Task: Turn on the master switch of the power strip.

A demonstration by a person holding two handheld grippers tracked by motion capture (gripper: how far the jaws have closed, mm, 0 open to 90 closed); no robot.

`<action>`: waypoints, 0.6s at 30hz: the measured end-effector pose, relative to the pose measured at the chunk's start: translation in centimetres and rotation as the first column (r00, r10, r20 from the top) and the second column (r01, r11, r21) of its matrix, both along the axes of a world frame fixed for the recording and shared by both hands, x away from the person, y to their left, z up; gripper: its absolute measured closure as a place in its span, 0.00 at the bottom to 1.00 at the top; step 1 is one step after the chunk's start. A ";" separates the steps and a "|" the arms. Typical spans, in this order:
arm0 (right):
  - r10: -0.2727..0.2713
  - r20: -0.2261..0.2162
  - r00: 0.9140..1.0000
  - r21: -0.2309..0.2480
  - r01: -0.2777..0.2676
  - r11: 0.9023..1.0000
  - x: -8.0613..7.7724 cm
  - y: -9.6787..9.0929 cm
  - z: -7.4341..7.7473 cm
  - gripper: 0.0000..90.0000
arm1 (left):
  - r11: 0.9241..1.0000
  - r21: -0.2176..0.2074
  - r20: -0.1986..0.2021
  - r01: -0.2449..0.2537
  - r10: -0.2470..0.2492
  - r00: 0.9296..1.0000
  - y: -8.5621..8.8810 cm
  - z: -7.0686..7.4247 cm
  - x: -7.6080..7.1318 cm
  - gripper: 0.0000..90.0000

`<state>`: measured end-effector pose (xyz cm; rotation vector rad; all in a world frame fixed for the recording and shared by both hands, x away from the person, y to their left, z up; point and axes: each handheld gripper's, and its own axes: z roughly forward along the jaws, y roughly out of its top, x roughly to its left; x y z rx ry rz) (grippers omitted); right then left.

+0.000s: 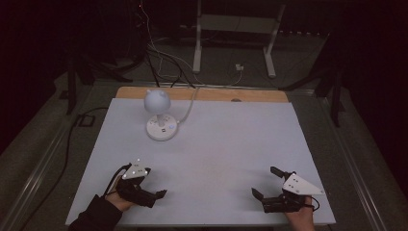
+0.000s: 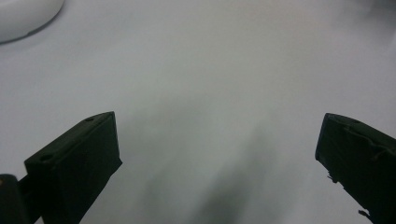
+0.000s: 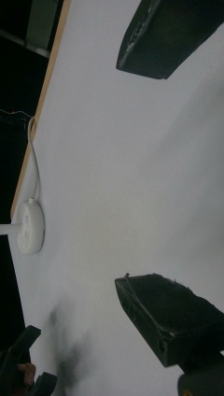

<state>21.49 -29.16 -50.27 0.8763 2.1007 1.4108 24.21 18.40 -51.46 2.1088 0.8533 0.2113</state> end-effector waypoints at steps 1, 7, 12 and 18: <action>0.000 0.000 1.000 -0.002 0.000 1.000 0.0 0.0 0.0 0.00 | 1.000 -0.003 -0.005 -0.003 0.003 1.000 0.2 -0.1 -0.1 0.00; 0.004 0.000 1.000 -0.008 -0.004 1.000 0.1 0.0 0.0 0.00 | 1.000 -0.013 -0.007 -0.023 0.023 1.000 1.4 -0.4 -0.8 0.00; 0.003 0.002 1.000 -0.009 -0.003 1.000 0.0 0.0 0.0 0.00 | 0.999 -0.026 -0.002 -0.039 0.039 0.999 2.5 -0.6 -1.3 0.00; 0.005 0.003 1.000 -0.011 -0.005 1.000 0.0 -0.1 0.0 0.00 | 0.999 -0.008 0.018 -0.054 0.054 0.998 3.3 -0.9 -2.3 0.00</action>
